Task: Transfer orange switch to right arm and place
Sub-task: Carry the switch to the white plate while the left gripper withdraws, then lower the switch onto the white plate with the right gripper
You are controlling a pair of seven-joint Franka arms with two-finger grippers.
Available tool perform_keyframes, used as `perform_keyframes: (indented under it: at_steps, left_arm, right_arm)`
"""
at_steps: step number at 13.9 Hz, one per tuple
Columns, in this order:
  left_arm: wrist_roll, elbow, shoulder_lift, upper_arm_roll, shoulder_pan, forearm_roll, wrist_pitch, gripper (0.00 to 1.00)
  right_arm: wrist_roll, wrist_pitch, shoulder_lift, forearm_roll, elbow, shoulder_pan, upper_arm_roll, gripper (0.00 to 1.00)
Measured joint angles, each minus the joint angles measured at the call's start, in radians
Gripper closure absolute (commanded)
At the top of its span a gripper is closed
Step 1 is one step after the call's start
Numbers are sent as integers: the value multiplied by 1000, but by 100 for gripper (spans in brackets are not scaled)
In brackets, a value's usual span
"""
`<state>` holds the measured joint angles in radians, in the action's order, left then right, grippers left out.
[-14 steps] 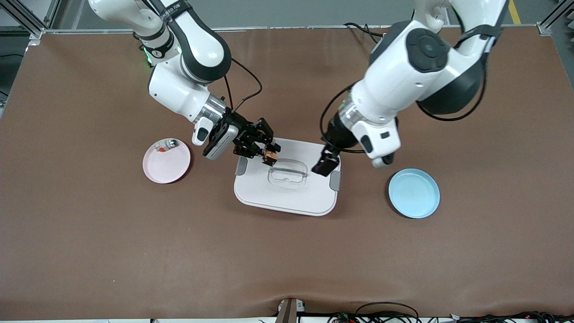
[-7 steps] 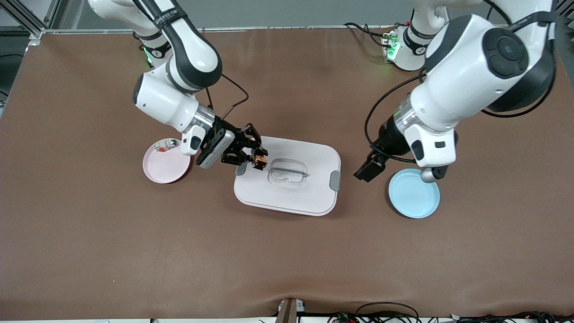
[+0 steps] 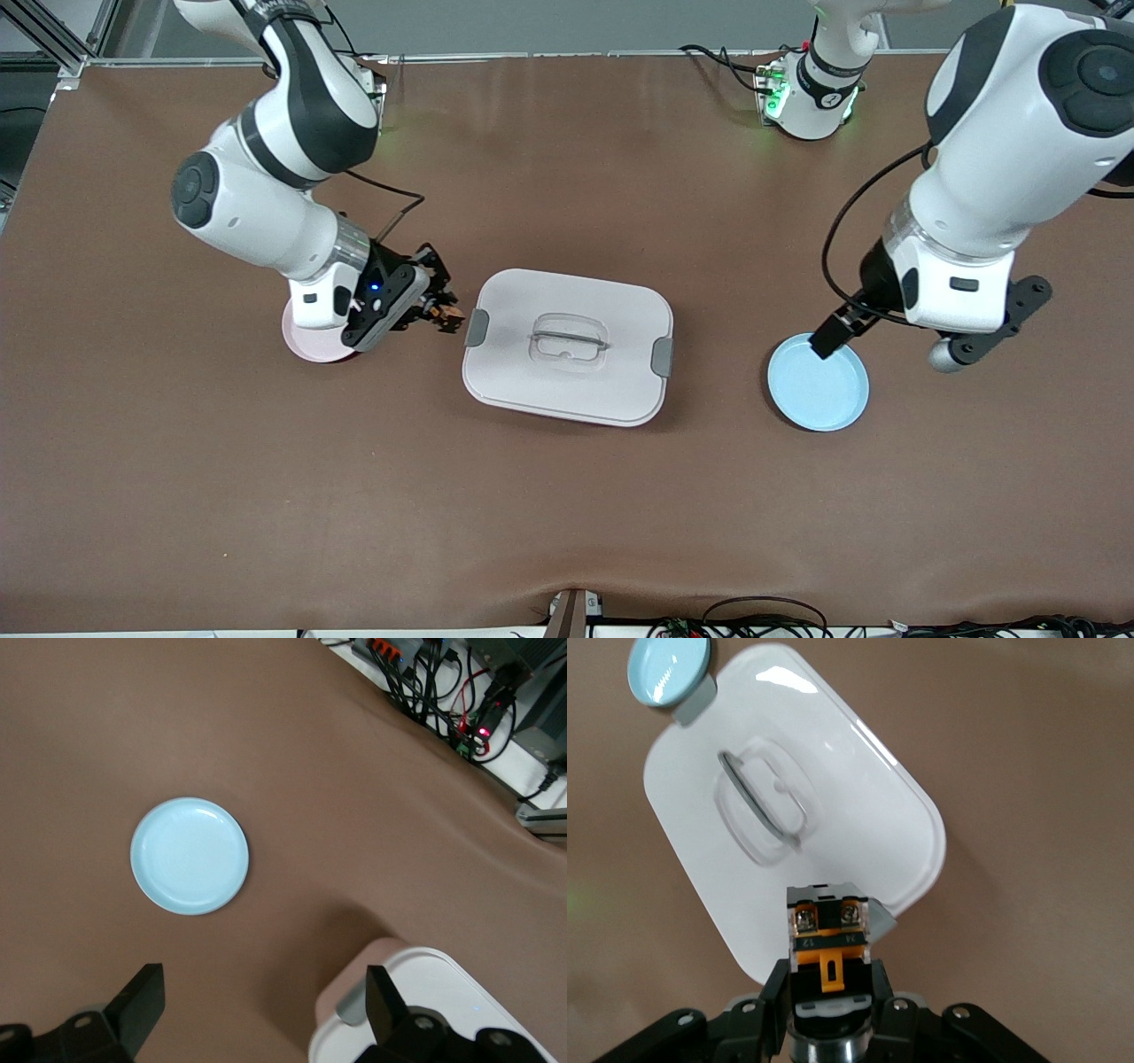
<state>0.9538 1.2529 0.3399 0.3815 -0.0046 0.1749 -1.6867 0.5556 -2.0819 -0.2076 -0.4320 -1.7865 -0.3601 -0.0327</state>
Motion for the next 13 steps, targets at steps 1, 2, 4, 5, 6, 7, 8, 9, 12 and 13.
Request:
perform_keyframes:
  at_steps: [1,2,4,5,6,7,8,9,12,13]
  left_arm:
    - [-43,1,0,-1,24,2,0,0]
    - [-88,2,0,-2,52,2,0,0]
    - [-150,2,0,-2,99,1,0,0]
    - [-162,4,0,-2,109,0,2,0]
    - [-166,6,0,-2,110,0,9,0]
    - [-166,7,0,0,109,0,27,0]
    - [-172,7,0,1,109,0,52,0]
    - [-198,7,-1,2,113,0,79,0]
    - [-392,7,-7,1,136,0,110,0]
    - [-456,7,-11,0,142,0,113,0]
  right_arm:
    - [43,28,0,21,2,9,1,100]
    - [78,57,0,49,1,18,2,100]
    - [120,114,1,139,1,34,2,100]
    - [140,134,3,170,0,42,2,100]
    - [165,140,9,186,-9,49,2,100]
    - [197,137,18,196,-26,56,2,100]
    - [230,124,30,206,-52,63,3,100]
    - [263,103,45,214,-85,72,3,100]
    - [360,10,99,254,-215,96,3,100]
    - [394,-12,117,270,-257,104,3,100]
